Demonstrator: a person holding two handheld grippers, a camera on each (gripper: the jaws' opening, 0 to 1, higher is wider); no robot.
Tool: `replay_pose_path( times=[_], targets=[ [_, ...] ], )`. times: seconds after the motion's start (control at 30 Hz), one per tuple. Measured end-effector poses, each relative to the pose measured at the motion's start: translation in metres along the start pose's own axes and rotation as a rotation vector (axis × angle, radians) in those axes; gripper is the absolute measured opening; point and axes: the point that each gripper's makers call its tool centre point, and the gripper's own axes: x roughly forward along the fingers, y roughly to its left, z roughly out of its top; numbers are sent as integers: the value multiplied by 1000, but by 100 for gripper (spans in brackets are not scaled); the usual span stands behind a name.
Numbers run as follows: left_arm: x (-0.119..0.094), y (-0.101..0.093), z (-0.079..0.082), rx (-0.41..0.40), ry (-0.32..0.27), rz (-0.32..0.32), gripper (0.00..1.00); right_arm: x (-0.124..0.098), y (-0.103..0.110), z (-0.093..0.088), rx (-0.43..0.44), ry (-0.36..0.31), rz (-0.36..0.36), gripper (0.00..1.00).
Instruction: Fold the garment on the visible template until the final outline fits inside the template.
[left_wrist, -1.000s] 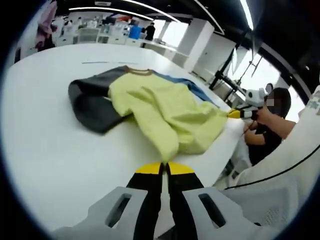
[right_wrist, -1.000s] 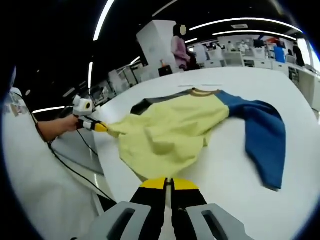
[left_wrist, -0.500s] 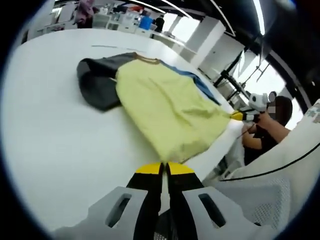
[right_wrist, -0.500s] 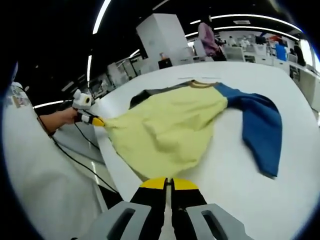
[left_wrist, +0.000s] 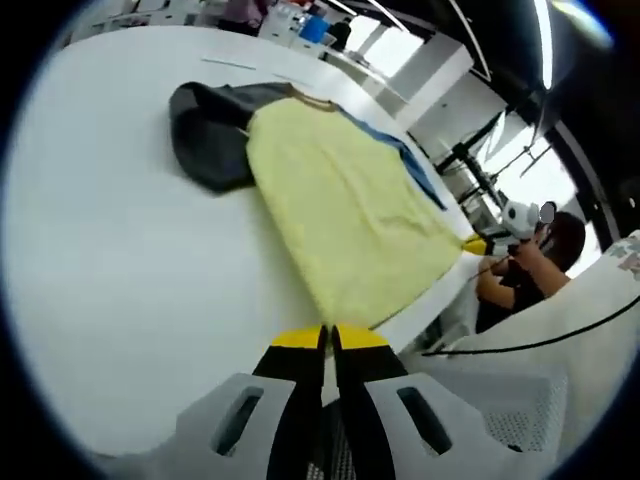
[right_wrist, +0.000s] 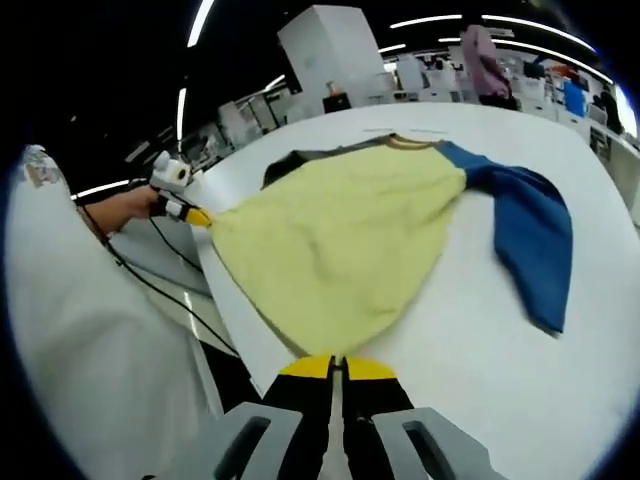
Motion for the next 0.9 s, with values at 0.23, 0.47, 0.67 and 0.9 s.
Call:
replay_pose_path(
  times=[0.23, 0.47, 0.67, 0.9],
  targets=[
    [1, 6, -5, -34, 16, 4, 0, -1, 8, -3, 30, 15, 46, 0],
    [1, 5, -9, -79, 30, -11, 0, -1, 6, -9, 38, 32, 55, 0],
    [-2, -5, -8, -131, 36, -52, 0, -2, 4, -12, 40, 42, 50, 0],
    [2, 4, -17, -165, 72, -27, 0, -5, 7, -7, 46, 22, 60, 0]
  ],
)
